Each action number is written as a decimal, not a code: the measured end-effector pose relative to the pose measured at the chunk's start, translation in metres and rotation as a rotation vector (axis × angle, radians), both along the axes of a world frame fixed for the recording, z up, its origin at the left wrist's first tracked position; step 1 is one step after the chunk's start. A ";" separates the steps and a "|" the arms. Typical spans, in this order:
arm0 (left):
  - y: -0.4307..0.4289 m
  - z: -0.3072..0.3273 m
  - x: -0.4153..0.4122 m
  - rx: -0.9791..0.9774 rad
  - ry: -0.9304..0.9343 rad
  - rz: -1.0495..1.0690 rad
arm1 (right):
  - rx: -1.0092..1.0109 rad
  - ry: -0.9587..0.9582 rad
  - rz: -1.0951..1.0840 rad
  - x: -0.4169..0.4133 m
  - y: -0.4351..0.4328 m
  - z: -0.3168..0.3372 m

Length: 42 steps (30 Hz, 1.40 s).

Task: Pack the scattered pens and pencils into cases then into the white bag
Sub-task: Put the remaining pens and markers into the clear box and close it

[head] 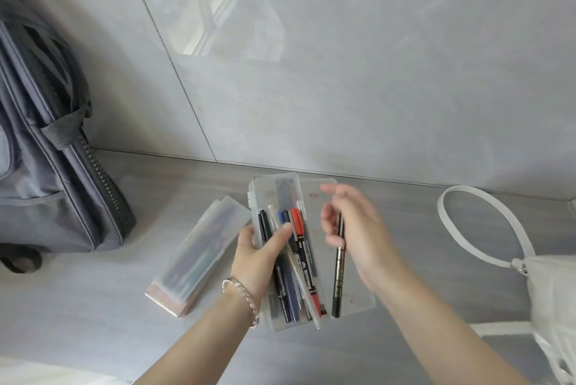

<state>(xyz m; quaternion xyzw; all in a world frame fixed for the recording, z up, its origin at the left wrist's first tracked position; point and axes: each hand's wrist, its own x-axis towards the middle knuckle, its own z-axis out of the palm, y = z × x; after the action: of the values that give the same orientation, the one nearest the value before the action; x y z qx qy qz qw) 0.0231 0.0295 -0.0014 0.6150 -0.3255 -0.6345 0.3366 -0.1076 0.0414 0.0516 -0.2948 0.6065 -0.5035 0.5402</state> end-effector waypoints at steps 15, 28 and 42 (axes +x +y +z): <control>0.027 0.008 -0.002 -0.022 0.020 -0.162 | -0.408 0.661 0.005 0.034 0.027 -0.045; 0.030 0.011 -0.002 -0.133 0.008 -0.008 | -0.353 1.287 0.377 0.037 0.077 -0.063; 0.036 0.009 0.004 -0.065 0.156 -0.086 | -0.246 1.400 0.510 0.045 0.079 -0.048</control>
<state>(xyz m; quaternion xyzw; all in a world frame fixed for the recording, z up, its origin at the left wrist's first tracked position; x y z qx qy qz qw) 0.0270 0.0655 0.0076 0.5378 -0.3449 -0.6834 0.3532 -0.0628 0.1206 0.0035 -0.7352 0.6604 -0.1221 0.0919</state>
